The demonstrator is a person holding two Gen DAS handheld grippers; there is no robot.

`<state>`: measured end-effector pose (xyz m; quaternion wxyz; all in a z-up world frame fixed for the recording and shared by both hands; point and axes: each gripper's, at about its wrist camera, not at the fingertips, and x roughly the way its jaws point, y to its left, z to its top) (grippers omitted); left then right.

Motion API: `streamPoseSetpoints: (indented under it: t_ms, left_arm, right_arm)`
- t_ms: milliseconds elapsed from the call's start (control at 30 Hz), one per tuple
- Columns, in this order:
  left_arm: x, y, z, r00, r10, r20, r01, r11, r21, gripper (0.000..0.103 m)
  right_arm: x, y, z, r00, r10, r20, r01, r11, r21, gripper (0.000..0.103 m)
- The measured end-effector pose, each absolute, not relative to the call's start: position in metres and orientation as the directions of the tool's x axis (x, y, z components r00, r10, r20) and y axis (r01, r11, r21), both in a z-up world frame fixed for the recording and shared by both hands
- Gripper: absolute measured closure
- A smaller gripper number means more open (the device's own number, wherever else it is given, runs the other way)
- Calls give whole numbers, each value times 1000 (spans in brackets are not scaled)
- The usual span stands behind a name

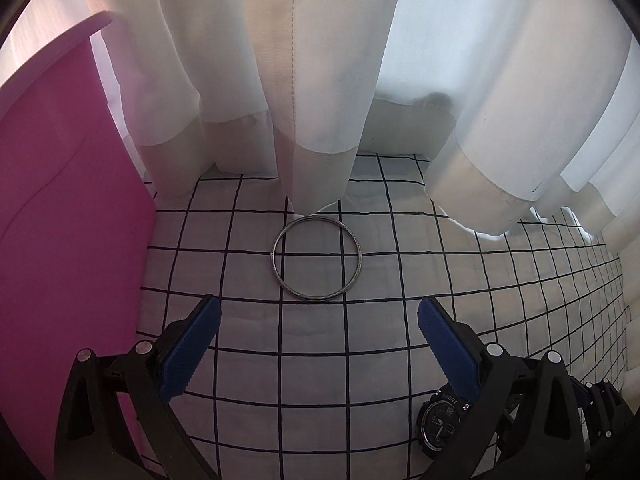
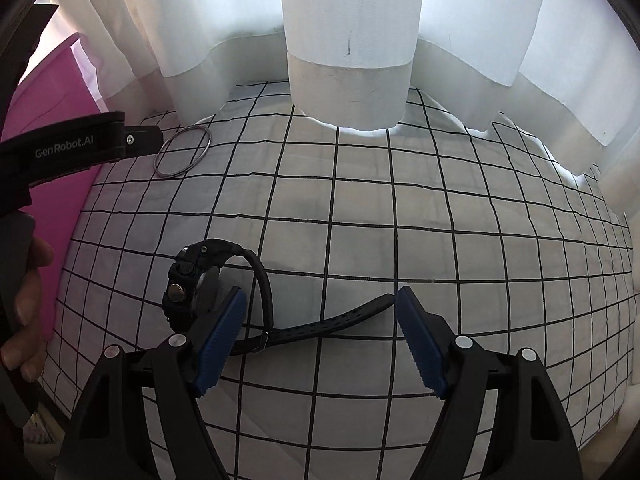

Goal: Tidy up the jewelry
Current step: 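Grasp the silver bangle with the left tool while the right tool grasps the black watch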

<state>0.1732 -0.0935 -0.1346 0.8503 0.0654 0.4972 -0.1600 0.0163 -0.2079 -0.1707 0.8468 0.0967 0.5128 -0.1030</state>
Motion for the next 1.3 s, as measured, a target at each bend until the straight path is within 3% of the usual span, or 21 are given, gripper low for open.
streamPoseSetpoints:
  t_ms: [333, 833, 1300]
  left_arm:
    - [209, -84, -178, 446, -116, -887, 262, 965, 6, 6]
    - [226, -105, -187, 438, -121, -891, 279, 960, 7, 6]
    - [239, -114, -190, 539, -136, -831, 280, 960, 25, 5]
  right_arm:
    - [30, -193, -188, 432, -160, -887, 225, 972, -65, 29]
    - [35, -195, -195, 450, -143, -882, 220, 974, -46, 29]
    - [34, -203, -201, 488, -144, -861, 242, 970, -25, 18]
